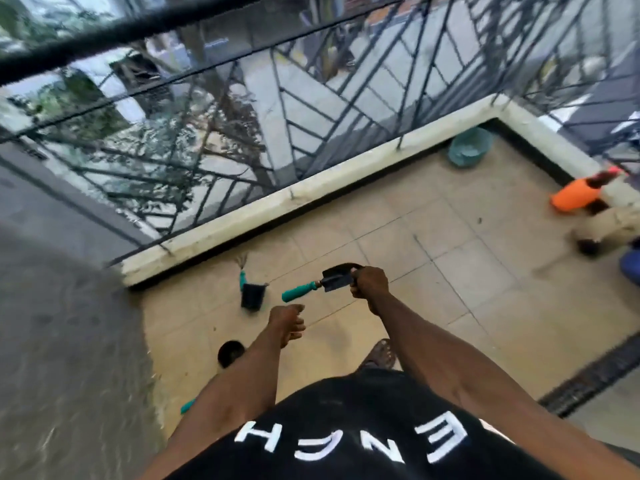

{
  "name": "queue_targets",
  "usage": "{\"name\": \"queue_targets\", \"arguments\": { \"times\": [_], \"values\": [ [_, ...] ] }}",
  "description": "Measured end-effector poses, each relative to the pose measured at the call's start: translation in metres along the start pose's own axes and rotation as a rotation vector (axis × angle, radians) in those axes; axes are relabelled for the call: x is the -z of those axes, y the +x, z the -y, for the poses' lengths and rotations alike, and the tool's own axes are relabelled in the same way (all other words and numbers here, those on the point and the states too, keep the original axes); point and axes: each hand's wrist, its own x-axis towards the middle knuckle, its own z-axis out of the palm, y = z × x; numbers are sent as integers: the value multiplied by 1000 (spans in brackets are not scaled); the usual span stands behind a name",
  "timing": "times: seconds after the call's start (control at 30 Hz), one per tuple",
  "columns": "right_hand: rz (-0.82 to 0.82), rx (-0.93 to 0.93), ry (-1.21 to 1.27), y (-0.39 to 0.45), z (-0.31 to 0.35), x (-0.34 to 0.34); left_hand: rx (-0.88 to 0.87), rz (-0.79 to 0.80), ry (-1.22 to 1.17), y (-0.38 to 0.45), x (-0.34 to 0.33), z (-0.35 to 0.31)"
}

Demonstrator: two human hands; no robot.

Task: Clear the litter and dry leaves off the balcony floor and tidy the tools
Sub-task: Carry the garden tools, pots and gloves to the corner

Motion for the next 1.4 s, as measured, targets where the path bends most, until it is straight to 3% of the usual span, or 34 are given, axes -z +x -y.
{"name": "queue_targets", "arguments": {
  "times": [0.17, 0.4, 0.77, 1.0, 1.3, 1.4],
  "values": [
    [-149, 7, -71, 68, 32, 100, -214, 71, 339, 14, -118, -87],
    [-280, -137, 121, 143, 55, 197, -334, 135, 504, 38, -223, -182],
    [-447, -168, 180, 304, 171, 314, -339, 216, 720, 143, -366, -365],
    [-554, -110, -40, 418, 288, 375, -409, 301, 836, 177, -456, -524],
    [-533, -76, 1, 486, 383, 427, -393, 329, 867, 204, -534, -622],
    [-497, -97, -86, 517, 399, 447, -370, 316, 871, 215, -561, -641]
  ]
}}
